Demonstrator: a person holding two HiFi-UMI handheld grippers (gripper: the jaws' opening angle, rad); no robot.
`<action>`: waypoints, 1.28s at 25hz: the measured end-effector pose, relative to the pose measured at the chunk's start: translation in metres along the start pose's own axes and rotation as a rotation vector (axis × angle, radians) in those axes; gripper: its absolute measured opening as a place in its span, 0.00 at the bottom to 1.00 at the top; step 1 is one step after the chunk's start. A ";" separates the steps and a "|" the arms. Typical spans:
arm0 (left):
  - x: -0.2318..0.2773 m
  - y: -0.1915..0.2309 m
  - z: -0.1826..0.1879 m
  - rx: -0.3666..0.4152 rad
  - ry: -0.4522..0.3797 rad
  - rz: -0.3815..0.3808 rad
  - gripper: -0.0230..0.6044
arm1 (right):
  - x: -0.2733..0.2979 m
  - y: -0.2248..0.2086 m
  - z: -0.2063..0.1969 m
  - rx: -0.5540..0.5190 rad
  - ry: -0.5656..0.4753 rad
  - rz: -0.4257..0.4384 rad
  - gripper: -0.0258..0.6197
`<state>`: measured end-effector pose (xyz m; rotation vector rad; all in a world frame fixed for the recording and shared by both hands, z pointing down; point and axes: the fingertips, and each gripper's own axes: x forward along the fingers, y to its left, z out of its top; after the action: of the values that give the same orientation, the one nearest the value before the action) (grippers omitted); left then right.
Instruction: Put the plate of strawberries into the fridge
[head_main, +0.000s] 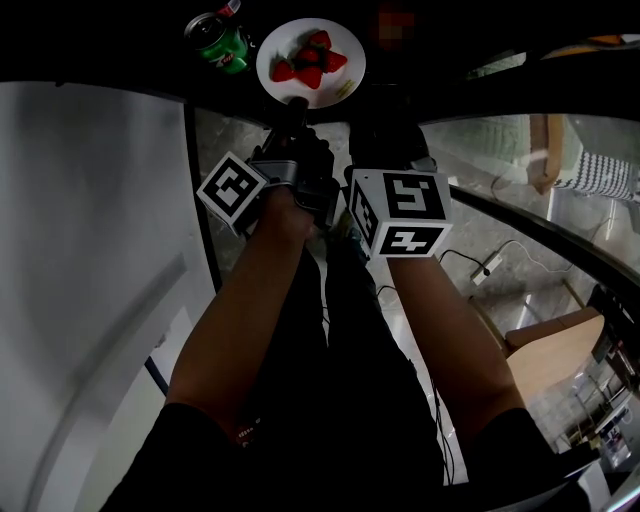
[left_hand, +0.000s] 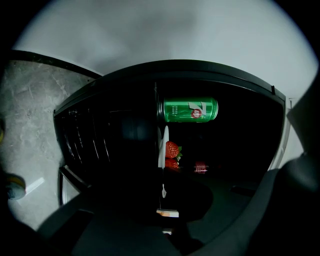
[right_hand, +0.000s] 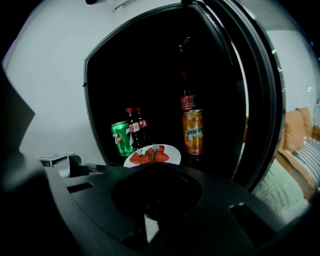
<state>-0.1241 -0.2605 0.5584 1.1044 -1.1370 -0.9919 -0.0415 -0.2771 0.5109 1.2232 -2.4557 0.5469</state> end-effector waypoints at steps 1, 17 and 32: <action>0.004 -0.001 0.001 0.004 0.001 0.000 0.05 | 0.001 -0.001 0.001 0.001 -0.001 -0.001 0.05; 0.013 0.000 0.004 -0.029 -0.007 -0.026 0.06 | 0.007 -0.005 -0.001 0.000 -0.012 0.000 0.05; 0.010 -0.002 -0.001 0.001 0.054 -0.045 0.13 | 0.011 -0.010 -0.002 0.006 -0.007 -0.004 0.05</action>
<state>-0.1215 -0.2705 0.5580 1.1556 -1.0730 -0.9910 -0.0396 -0.2890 0.5201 1.2338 -2.4592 0.5508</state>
